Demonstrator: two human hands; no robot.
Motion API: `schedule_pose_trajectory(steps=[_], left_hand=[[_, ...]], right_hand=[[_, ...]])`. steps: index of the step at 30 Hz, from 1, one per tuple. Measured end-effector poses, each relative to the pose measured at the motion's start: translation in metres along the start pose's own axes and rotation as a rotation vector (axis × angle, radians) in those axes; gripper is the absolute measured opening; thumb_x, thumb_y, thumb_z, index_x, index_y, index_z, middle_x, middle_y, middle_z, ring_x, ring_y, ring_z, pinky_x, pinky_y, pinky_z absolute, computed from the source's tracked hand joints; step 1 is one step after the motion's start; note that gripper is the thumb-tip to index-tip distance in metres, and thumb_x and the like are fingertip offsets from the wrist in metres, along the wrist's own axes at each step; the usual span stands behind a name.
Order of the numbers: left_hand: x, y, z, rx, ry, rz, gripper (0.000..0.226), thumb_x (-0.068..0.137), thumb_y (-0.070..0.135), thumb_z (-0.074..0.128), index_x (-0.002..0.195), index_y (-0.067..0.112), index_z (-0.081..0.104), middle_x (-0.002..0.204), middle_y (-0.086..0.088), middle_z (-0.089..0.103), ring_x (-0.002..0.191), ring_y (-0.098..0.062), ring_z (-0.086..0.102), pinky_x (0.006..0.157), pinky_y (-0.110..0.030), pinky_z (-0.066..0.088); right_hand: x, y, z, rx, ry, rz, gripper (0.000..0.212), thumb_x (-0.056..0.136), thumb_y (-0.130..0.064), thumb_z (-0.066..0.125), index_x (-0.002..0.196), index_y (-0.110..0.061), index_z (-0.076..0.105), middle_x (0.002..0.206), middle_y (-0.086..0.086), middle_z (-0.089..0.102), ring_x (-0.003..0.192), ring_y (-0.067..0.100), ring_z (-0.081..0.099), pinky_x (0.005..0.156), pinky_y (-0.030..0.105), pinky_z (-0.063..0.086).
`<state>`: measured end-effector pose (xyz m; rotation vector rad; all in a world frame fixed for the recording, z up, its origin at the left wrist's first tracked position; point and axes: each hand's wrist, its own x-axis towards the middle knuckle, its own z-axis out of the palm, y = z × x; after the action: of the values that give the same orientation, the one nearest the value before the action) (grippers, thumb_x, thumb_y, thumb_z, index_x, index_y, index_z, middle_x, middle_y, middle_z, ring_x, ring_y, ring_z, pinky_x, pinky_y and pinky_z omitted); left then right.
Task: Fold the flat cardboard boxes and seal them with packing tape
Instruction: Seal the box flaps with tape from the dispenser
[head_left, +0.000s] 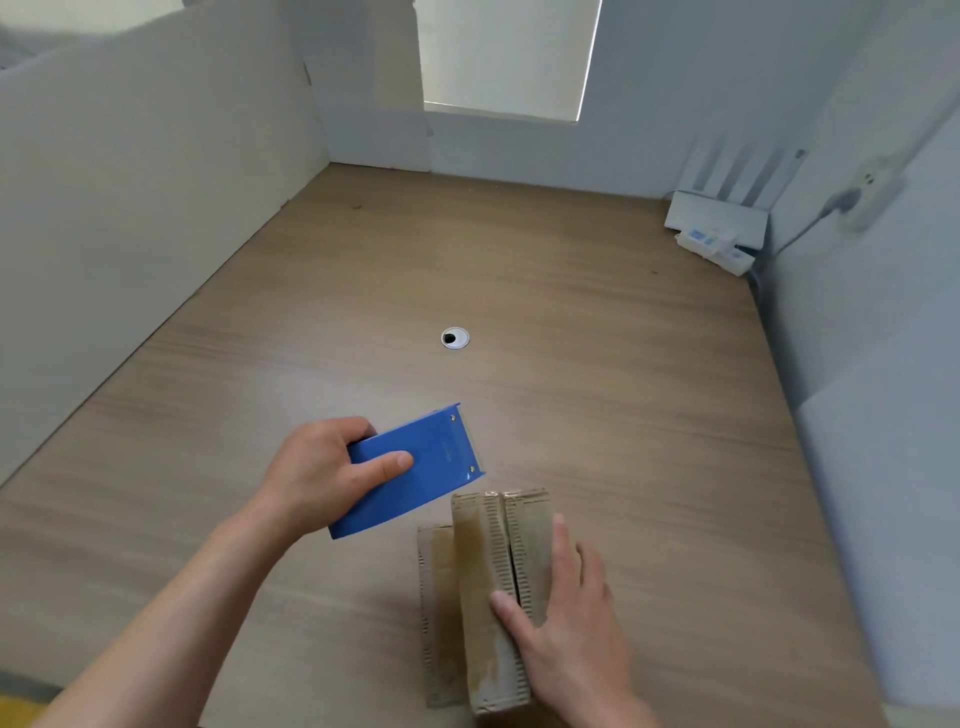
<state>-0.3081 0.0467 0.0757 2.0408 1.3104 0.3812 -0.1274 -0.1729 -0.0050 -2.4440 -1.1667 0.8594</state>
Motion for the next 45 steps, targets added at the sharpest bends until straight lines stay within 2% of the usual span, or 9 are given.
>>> schedule_pose_trajectory(steps=[7,14,21,25,32,36,39,43,45], left_hand=[[0.012,0.003,-0.003,-0.036,-0.099,0.034,0.055,0.056,0.070,0.060,0.068,0.017,0.064,0.062,-0.002,0.061,0.051,-0.008,0.051,0.052,-0.027,0.038],[0.020,0.011,-0.009,-0.038,-0.256,0.147,0.053,0.055,0.071,0.063,0.067,0.019,0.064,0.064,-0.002,0.060,0.052,-0.005,0.048,0.050,-0.019,0.034],[0.020,0.022,-0.009,-0.038,-0.299,0.207,0.051,0.057,0.071,0.064,0.067,0.021,0.064,0.059,0.008,0.058,0.052,-0.004,0.050,0.050,-0.018,0.035],[0.019,0.022,-0.009,-0.046,-0.304,0.197,0.050,0.056,0.070,0.065,0.066,0.021,0.063,0.056,0.011,0.056,0.052,-0.004,0.047,0.052,-0.021,0.034],[0.017,0.018,-0.007,-0.049,-0.303,0.189,0.052,0.057,0.072,0.066,0.068,0.021,0.065,0.065,-0.001,0.062,0.055,-0.007,0.052,0.054,-0.025,0.038],[0.015,0.018,-0.008,-0.044,-0.297,0.185,0.054,0.057,0.072,0.066,0.067,0.019,0.065,0.064,-0.003,0.060,0.054,-0.008,0.050,0.054,-0.026,0.037],[0.013,0.017,-0.009,-0.035,-0.297,0.174,0.053,0.056,0.072,0.065,0.066,0.020,0.064,0.059,0.005,0.057,0.053,-0.006,0.048,0.054,-0.024,0.036],[0.010,0.016,-0.008,-0.033,-0.299,0.168,0.052,0.055,0.072,0.065,0.067,0.021,0.065,0.060,0.005,0.059,0.053,-0.005,0.049,0.054,-0.023,0.036],[0.010,0.014,-0.008,-0.029,-0.301,0.172,0.054,0.056,0.072,0.065,0.068,0.020,0.065,0.063,-0.002,0.061,0.054,-0.006,0.050,0.054,-0.025,0.037]], right_hand=[[0.011,0.009,-0.004,0.193,0.036,-0.082,0.068,0.095,-0.064,0.040,0.152,-0.051,0.006,0.168,-0.001,0.005,0.153,0.011,0.005,0.120,0.029,0.015],[0.044,-0.023,-0.064,0.381,0.262,-0.275,0.044,0.090,-0.041,0.059,0.128,-0.020,0.067,0.125,-0.016,0.061,0.117,-0.007,0.052,0.101,0.009,0.038],[0.052,-0.019,-0.066,0.099,0.151,-0.390,0.051,0.086,-0.037,0.060,0.136,-0.023,0.061,0.139,-0.009,0.057,0.129,0.004,0.048,0.109,0.010,0.026],[0.045,0.011,-0.037,-0.022,0.057,-0.380,0.071,0.079,-0.057,0.054,0.144,-0.028,0.051,0.162,-0.008,0.027,0.148,0.014,0.028,0.113,0.014,0.012],[0.021,0.012,0.009,-0.025,0.209,-0.302,0.057,0.087,-0.055,0.050,0.136,-0.026,0.053,0.149,0.009,0.049,0.123,0.031,0.060,0.094,0.043,0.054],[0.021,0.009,0.013,-0.017,0.245,-0.258,0.056,0.086,-0.056,0.048,0.134,-0.029,0.052,0.147,0.010,0.052,0.124,0.034,0.060,0.091,0.046,0.054],[0.026,0.016,0.006,-0.009,0.225,-0.294,0.063,0.087,-0.062,0.045,0.141,-0.031,0.051,0.160,0.007,0.034,0.144,0.030,0.038,0.112,0.042,0.034],[0.031,0.020,-0.008,-0.246,-0.005,-0.402,0.067,0.086,-0.072,0.014,0.151,-0.059,0.003,0.158,-0.013,-0.036,0.151,0.015,-0.022,0.122,0.043,0.009],[0.032,0.017,-0.010,-0.273,-0.062,-0.386,0.064,0.085,-0.072,0.007,0.146,-0.064,-0.008,0.154,-0.016,-0.042,0.149,0.014,-0.029,0.123,0.045,0.007]])
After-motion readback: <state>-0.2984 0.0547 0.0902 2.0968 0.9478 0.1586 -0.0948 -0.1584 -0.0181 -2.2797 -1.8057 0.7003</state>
